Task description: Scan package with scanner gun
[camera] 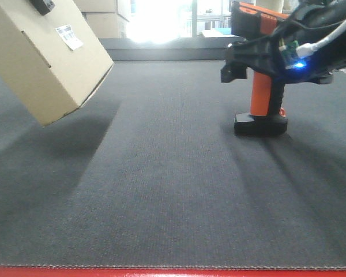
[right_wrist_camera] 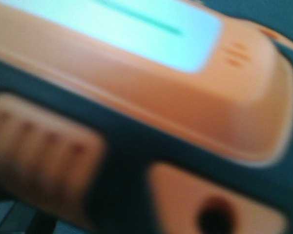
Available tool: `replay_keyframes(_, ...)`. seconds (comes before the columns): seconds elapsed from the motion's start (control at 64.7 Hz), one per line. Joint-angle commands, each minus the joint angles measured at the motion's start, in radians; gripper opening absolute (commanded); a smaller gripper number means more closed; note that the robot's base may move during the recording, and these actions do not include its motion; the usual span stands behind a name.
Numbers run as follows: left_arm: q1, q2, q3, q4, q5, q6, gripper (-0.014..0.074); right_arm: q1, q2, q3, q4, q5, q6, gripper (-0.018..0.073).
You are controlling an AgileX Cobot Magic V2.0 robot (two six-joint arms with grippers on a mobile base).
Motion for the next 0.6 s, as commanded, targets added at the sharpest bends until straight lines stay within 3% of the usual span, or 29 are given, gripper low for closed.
replay_keyframes(0.0, 0.004, -0.011, 0.0, -0.021, -0.004, 0.001, -0.0111, -0.026, -0.018, -0.006, -0.007, 0.011, -0.002, 0.0559)
replay_keyframes(0.232, 0.004, -0.011, 0.0, -0.021, -0.004, 0.001, -0.0111, -0.033, -0.043, -0.006, -0.007, 0.055, -0.002, 0.0559)
replay_keyframes(0.588, 0.004, -0.011, 0.0, -0.018, -0.004, 0.001, -0.0111, -0.033, -0.116, -0.006, -0.007, 0.233, -0.002, 0.0559)
